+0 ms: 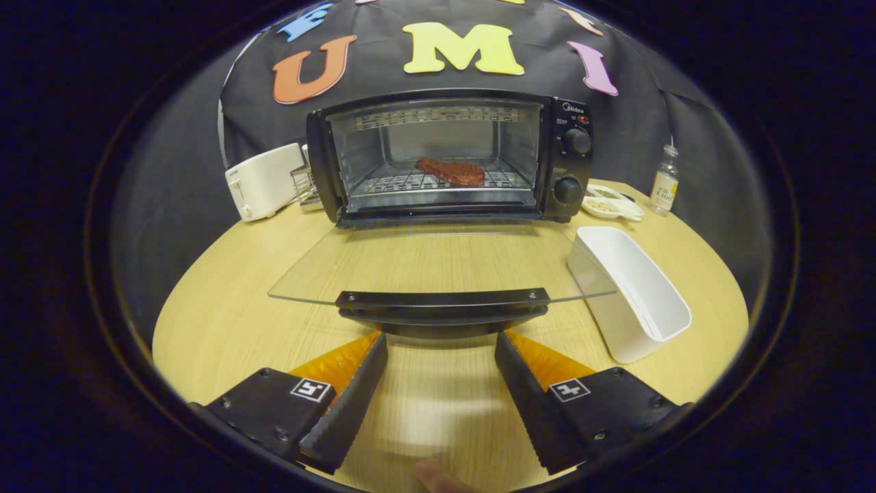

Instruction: Open the toaster oven, put the food inside, and close the toaster oven door.

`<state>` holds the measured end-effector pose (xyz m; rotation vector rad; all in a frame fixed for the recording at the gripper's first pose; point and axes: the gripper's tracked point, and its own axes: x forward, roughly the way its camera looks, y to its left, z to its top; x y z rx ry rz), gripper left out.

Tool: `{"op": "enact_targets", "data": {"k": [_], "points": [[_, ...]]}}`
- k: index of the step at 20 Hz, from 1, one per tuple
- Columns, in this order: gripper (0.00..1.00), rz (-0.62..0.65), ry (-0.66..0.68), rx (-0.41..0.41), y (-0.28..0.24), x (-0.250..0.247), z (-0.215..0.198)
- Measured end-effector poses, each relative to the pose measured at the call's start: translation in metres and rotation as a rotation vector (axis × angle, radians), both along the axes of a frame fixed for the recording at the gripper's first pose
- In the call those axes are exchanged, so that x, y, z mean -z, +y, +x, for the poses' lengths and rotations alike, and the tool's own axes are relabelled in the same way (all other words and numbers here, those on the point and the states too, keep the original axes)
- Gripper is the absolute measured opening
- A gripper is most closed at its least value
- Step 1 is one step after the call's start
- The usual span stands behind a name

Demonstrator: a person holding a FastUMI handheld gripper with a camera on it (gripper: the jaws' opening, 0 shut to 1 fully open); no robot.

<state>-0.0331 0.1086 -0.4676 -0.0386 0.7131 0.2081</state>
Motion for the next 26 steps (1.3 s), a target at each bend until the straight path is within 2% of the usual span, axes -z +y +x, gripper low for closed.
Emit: {"op": "enact_targets", "data": {"k": [6,23,26], "points": [[1.00,-0.026,-0.122,0.000,-0.003,-0.039,0.025],[1.00,-0.066,-0.216,0.038,-0.012,-0.106,0.104],[1.00,-0.036,-0.267,0.026,-0.002,-0.127,0.121]]}}
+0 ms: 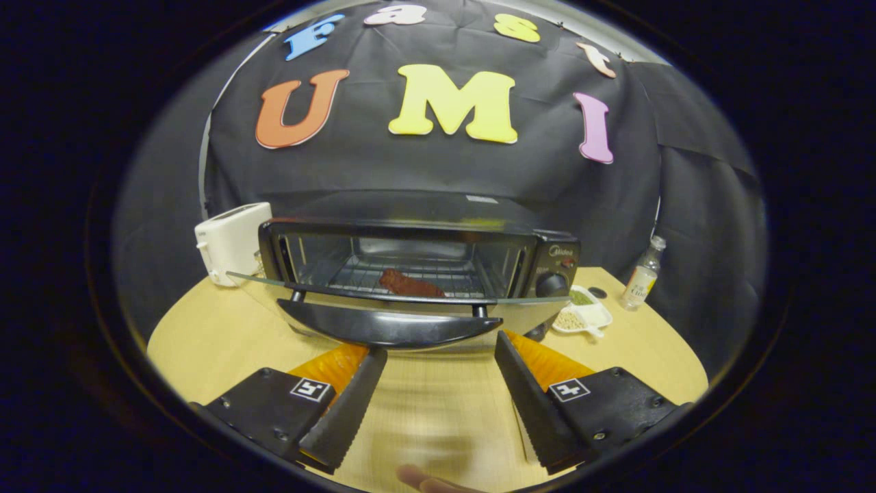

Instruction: Open the toaster oven, put the food inside, and close the toaster oven door.

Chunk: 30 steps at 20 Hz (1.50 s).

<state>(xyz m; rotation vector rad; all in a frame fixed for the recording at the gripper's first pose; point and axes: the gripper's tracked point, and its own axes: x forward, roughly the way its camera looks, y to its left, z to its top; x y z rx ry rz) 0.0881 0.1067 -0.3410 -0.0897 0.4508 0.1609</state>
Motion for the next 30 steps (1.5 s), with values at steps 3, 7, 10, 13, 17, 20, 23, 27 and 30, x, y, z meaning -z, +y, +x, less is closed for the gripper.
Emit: {"op": "enact_targets", "data": {"k": [3,7,10,13,17,20,23,27,30], "points": [[1.00,0.043,-0.063,-0.046,0.014,-0.028,0.009],[1.00,0.050,-0.110,-0.032,0.009,-0.072,-0.002],[1.00,0.057,-0.160,-0.014,0.000,-0.117,-0.023],[1.00,0.066,-0.250,-0.023,-0.004,-0.175,-0.051],[1.00,0.071,-0.356,-0.010,-0.023,-0.242,-0.097],[1.00,0.099,-0.451,-0.013,-0.033,-0.286,-0.135],[1.00,0.123,-0.495,-0.016,-0.047,-0.298,-0.173],[1.00,0.149,-0.495,-0.015,-0.060,-0.297,-0.207],[1.00,0.154,-0.505,-0.018,-0.065,-0.290,-0.223]]}}
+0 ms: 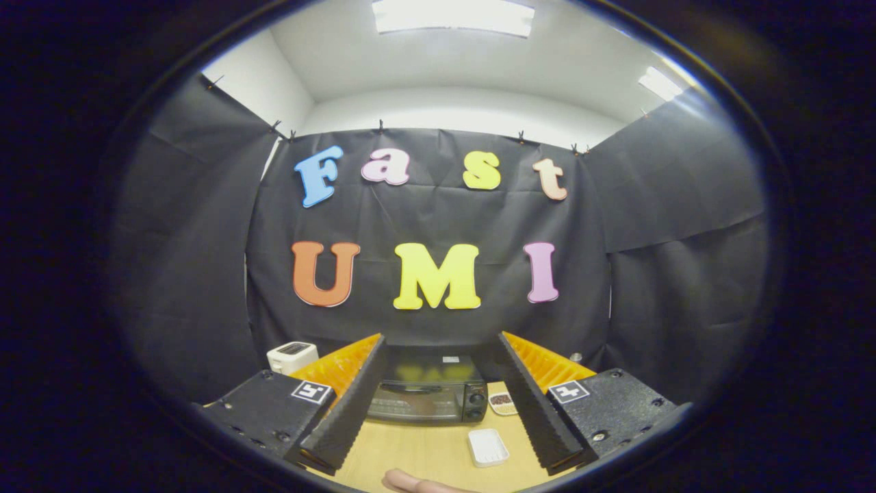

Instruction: Open the toaster oven, put the food inside, and close the toaster oven door.

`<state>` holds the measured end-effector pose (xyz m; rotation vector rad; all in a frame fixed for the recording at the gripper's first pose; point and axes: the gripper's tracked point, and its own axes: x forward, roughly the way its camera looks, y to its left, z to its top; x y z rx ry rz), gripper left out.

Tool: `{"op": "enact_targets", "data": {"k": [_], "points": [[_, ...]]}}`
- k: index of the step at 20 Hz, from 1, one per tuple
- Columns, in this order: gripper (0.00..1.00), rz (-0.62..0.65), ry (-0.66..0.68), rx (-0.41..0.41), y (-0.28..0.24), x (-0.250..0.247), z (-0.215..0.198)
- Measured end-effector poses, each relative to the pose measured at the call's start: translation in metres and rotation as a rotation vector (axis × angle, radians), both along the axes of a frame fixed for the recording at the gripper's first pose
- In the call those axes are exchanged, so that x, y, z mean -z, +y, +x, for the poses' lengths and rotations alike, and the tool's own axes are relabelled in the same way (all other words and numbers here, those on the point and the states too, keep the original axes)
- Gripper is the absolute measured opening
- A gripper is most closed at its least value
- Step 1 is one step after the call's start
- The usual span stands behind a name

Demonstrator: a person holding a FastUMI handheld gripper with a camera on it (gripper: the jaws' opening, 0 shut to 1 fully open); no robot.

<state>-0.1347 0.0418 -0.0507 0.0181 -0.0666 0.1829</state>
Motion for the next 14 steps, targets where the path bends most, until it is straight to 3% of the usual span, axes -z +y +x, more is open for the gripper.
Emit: {"op": "enact_targets", "data": {"k": [5,10,14], "points": [[1.00,0.023,0.026,-0.023,0.003,0.023,-0.013],[1.00,0.044,0.004,-0.065,0.013,0.020,-0.025],[1.00,0.036,-0.021,-0.054,0.011,0.021,-0.029]]}}
